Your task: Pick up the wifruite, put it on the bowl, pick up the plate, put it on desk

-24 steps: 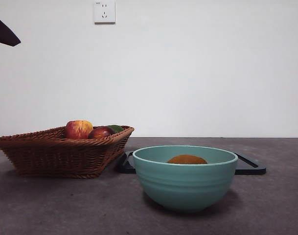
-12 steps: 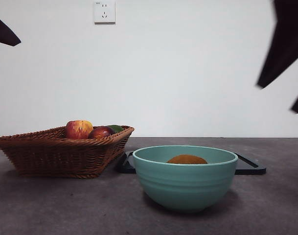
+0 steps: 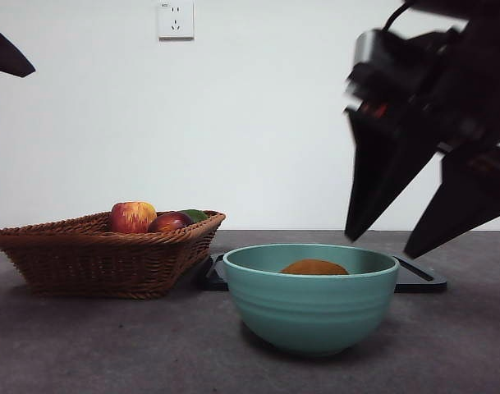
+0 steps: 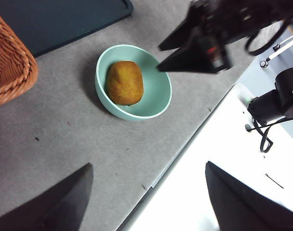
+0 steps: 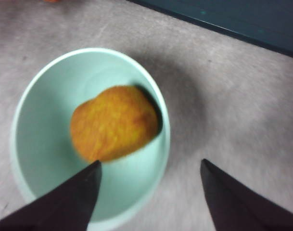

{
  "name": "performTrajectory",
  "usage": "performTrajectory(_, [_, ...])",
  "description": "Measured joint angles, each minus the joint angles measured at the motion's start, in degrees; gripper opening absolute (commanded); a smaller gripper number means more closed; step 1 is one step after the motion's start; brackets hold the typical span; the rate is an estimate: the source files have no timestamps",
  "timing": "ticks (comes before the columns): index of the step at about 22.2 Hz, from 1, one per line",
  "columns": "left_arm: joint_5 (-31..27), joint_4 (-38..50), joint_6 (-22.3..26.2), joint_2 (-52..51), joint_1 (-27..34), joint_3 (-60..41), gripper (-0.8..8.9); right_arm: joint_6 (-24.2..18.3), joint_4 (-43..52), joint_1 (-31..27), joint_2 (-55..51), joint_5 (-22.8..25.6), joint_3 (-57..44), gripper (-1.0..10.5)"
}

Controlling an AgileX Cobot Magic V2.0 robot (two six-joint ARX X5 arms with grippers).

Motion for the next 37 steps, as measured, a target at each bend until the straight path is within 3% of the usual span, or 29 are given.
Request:
performTrajectory(5, [0.00, -0.02, 0.00, 0.00, 0.00, 0.00, 3.72, 1.55, 2.45, 2.19, 4.28, 5.68, 0.00, 1.6])
performTrajectory(12, [0.00, -0.02, 0.00, 0.00, 0.00, 0.00, 3.72, 2.21, 4.26, 2.23, 7.15, 5.79, 0.00, 0.8])
performTrajectory(14, [0.00, -0.02, 0.00, 0.00, 0.00, 0.00, 3.72, 2.25, 4.46, 2.23, 7.63, 5.79, 0.00, 0.0])
performTrajectory(22, [0.00, 0.00, 0.00, 0.00, 0.00, 0.00, 3.72, 2.25, 4.79, 2.19, 6.08, 5.66, 2.47, 0.1])
performTrajectory(29, [0.00, -0.02, 0.00, 0.00, 0.00, 0.00, 3.72, 1.03, 4.33, -5.16, 7.04, 5.57, 12.15, 0.1])
performTrajectory(37, [0.00, -0.02, 0.00, 0.00, 0.00, 0.00, 3.72, -2.67, 3.96, -11.47, 19.04, 5.07, 21.75, 0.1])
